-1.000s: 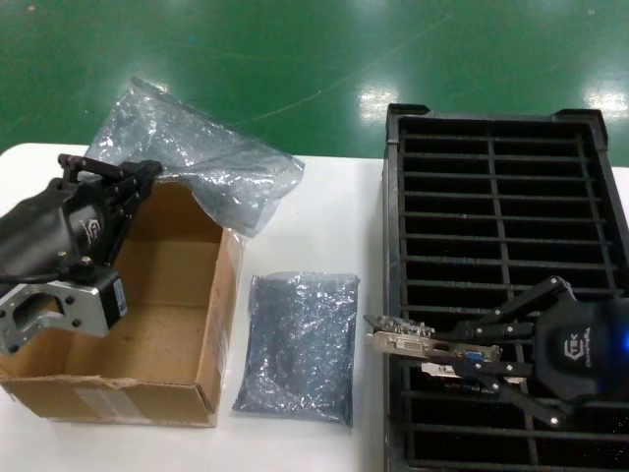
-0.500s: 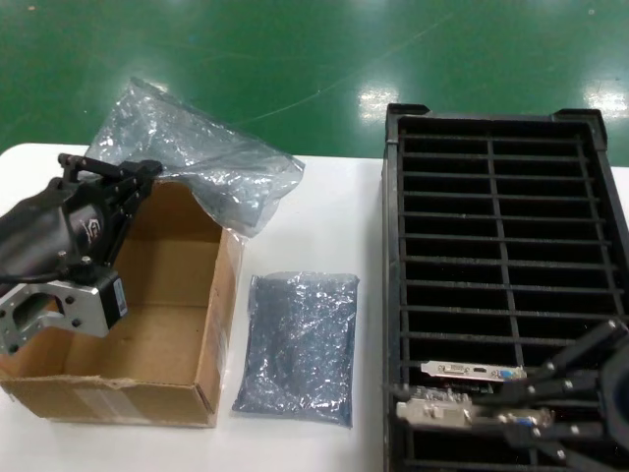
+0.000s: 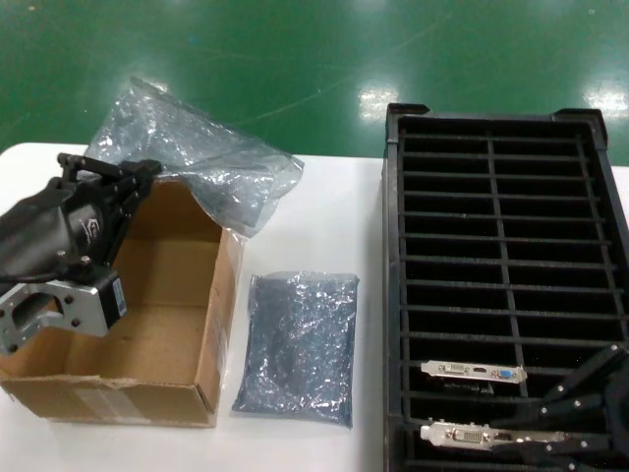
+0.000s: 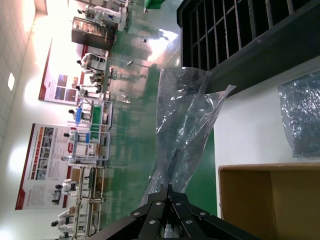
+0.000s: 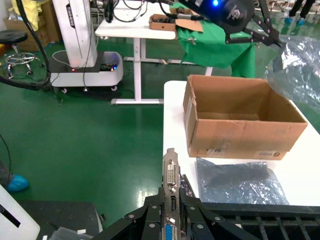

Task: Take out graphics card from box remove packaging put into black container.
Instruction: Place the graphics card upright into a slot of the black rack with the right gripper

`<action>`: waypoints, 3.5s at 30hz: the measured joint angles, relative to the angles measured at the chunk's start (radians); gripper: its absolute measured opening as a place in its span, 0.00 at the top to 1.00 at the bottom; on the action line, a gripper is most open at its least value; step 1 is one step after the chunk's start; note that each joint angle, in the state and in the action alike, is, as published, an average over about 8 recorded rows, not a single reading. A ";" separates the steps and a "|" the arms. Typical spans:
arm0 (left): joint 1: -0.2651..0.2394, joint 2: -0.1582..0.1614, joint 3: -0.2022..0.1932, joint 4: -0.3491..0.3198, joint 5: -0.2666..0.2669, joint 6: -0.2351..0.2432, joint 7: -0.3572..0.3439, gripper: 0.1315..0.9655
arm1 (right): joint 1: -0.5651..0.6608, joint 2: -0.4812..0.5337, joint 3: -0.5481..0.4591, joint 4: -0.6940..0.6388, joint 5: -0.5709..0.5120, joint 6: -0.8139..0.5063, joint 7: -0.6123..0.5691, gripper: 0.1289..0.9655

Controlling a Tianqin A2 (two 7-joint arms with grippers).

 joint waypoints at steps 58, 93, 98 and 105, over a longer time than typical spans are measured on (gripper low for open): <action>0.000 0.000 0.000 0.000 0.000 0.000 0.000 0.99 | 0.232 -0.172 -0.152 -0.383 -0.138 -0.130 -0.078 0.94; 0.000 0.000 0.000 0.000 0.000 0.000 0.000 0.99 | 0.282 -0.177 -0.182 -0.467 -0.199 -0.132 -0.113 0.94; 0.000 0.000 0.000 0.000 0.000 0.000 0.000 0.99 | 0.286 -0.168 -0.182 -0.460 -0.203 -0.132 -0.110 0.94; 0.000 0.000 0.000 0.000 0.000 0.000 0.000 0.99 | 0.285 -0.165 -0.182 -0.449 -0.212 -0.131 -0.107 0.94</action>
